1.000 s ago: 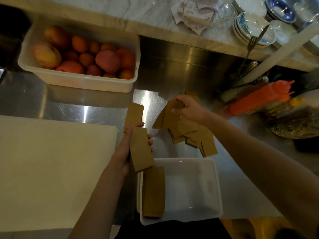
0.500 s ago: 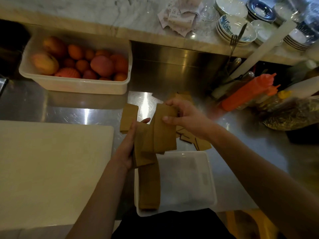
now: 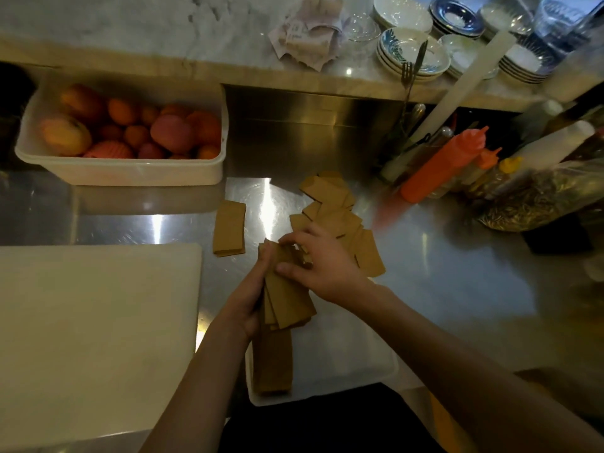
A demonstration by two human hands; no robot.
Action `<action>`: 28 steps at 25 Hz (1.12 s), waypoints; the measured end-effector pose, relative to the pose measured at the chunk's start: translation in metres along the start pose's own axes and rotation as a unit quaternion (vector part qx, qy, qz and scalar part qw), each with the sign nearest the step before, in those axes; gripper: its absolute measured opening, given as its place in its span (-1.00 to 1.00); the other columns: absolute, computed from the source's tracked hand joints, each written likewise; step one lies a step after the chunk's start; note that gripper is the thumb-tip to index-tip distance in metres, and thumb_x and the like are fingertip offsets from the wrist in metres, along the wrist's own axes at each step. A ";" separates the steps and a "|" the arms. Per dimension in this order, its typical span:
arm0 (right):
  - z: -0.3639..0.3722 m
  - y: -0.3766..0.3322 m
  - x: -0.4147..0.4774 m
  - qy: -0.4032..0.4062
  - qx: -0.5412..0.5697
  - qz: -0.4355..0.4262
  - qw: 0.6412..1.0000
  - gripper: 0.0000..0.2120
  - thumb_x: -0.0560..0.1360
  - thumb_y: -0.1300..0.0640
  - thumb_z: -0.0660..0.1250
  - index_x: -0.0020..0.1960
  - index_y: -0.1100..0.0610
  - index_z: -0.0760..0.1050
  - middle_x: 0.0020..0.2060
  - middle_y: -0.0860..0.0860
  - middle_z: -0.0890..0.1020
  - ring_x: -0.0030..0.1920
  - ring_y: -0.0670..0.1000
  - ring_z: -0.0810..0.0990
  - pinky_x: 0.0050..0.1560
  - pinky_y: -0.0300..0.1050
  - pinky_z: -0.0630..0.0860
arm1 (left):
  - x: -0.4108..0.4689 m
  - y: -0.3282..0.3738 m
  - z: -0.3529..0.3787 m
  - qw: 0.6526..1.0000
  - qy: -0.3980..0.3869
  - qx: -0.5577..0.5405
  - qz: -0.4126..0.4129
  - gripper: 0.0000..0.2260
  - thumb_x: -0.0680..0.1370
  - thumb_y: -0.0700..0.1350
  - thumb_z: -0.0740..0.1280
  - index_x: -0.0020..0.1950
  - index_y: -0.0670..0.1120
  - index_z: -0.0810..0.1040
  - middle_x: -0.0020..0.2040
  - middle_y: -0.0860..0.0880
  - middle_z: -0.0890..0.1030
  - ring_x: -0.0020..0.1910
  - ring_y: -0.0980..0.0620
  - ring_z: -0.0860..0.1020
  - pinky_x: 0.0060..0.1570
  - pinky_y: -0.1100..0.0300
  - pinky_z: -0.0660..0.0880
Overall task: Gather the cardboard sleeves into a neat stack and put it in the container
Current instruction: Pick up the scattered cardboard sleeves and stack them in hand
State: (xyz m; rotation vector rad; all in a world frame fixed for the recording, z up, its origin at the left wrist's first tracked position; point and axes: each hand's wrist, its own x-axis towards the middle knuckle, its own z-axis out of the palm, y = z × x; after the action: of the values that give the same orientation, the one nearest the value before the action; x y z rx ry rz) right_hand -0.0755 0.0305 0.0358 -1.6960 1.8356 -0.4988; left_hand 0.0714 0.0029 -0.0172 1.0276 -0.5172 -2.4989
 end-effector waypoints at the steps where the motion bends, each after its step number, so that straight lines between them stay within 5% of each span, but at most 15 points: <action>1: 0.000 0.002 -0.003 0.014 0.004 0.003 1.000 -0.54 0.46 -0.12 0.39 0.30 0.01 0.46 0.17 -0.04 0.48 0.18 -0.06 0.45 0.15 -0.12 0.49 | 0.002 -0.001 0.002 1.000 -0.001 -0.001 0.004 -0.41 0.43 0.30 0.21 0.28 -0.05 0.56 0.00 -0.18 0.72 -0.09 -0.11 0.70 -0.20 0.00 0.65; 6: -0.015 0.032 -0.007 0.107 0.073 0.095 0.987 -0.61 0.49 -0.01 0.39 0.28 0.06 0.48 0.15 -0.01 0.54 0.12 -0.07 0.52 0.05 -0.24 0.47 | 0.008 -0.006 0.007 0.998 -0.010 -0.060 0.006 -0.57 0.53 0.26 0.19 0.06 0.00 0.68 -0.09 -0.13 0.68 -0.20 -0.06 0.65 -0.17 0.04 0.61; 10: -0.026 0.077 0.002 0.099 0.125 0.212 0.964 -0.59 0.50 0.00 0.38 0.29 0.11 0.43 0.03 0.04 0.58 -0.09 -0.10 0.57 -0.19 -0.34 0.52 | 0.013 -0.008 0.003 0.996 -0.024 -0.088 0.009 -0.41 0.20 0.24 0.60 0.11 -0.01 0.60 -0.04 -0.17 0.66 -0.14 -0.09 0.66 -0.12 0.00 0.64; 13: -0.021 0.106 0.021 0.088 0.111 0.253 0.957 -0.54 0.48 -0.08 0.38 0.27 0.15 0.41 0.01 0.04 0.58 0.01 0.04 0.57 0.05 -0.04 0.55 | 0.013 -0.010 0.006 0.993 -0.025 -0.110 0.037 -0.36 0.10 0.19 0.67 0.10 0.01 0.64 -0.05 -0.17 0.66 -0.16 -0.09 0.66 -0.14 0.00 0.64; 18: -0.001 0.127 0.067 0.081 0.021 0.287 0.954 -0.54 0.47 -0.15 0.31 0.20 0.16 0.45 0.06 0.11 0.53 0.11 0.13 0.53 0.13 0.03 0.44 | 0.008 -0.014 0.008 0.989 -0.005 -0.132 0.062 -0.39 0.09 0.18 0.68 0.04 -0.02 0.65 -0.07 -0.18 0.67 -0.19 -0.09 0.66 -0.12 0.00 0.63; 22: 0.022 0.137 0.086 0.076 -0.100 0.326 0.937 -0.35 0.45 -0.16 0.30 0.38 0.23 0.30 0.30 0.21 0.43 0.30 0.22 0.42 0.33 0.12 0.32 | 0.007 -0.014 0.017 0.990 0.022 -0.117 0.080 -0.45 0.09 0.21 0.66 -0.04 -0.02 0.67 -0.06 -0.17 0.68 -0.19 -0.10 0.66 -0.13 -0.01 0.63; 25: 0.023 0.141 0.084 0.076 -0.150 0.321 0.932 -0.22 0.39 -0.14 0.41 0.40 0.26 0.19 0.31 0.21 0.40 0.28 0.20 0.40 0.24 0.04 0.37 | 0.010 -0.014 0.022 0.989 0.032 -0.125 0.070 -0.44 0.10 0.19 0.66 -0.01 -0.02 0.66 -0.06 -0.18 0.67 -0.18 -0.11 0.66 -0.15 0.00 0.65; 28: 0.016 0.148 0.079 0.071 -0.083 0.305 0.946 -0.10 0.38 -0.12 0.46 0.47 0.27 0.07 0.33 0.21 0.39 0.31 0.22 0.40 0.24 0.09 0.38 | 0.015 -0.012 0.025 0.990 0.031 -0.126 0.063 -0.43 0.12 0.19 0.66 0.02 -0.02 0.64 -0.06 -0.18 0.67 -0.17 -0.11 0.66 -0.15 0.00 0.64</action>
State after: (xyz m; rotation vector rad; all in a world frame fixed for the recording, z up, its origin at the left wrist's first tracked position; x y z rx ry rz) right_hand -0.1801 -0.0278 -0.0820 -1.1069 2.4256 -0.2089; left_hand 0.0405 0.0111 -0.0150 0.9409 -0.2307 -2.3401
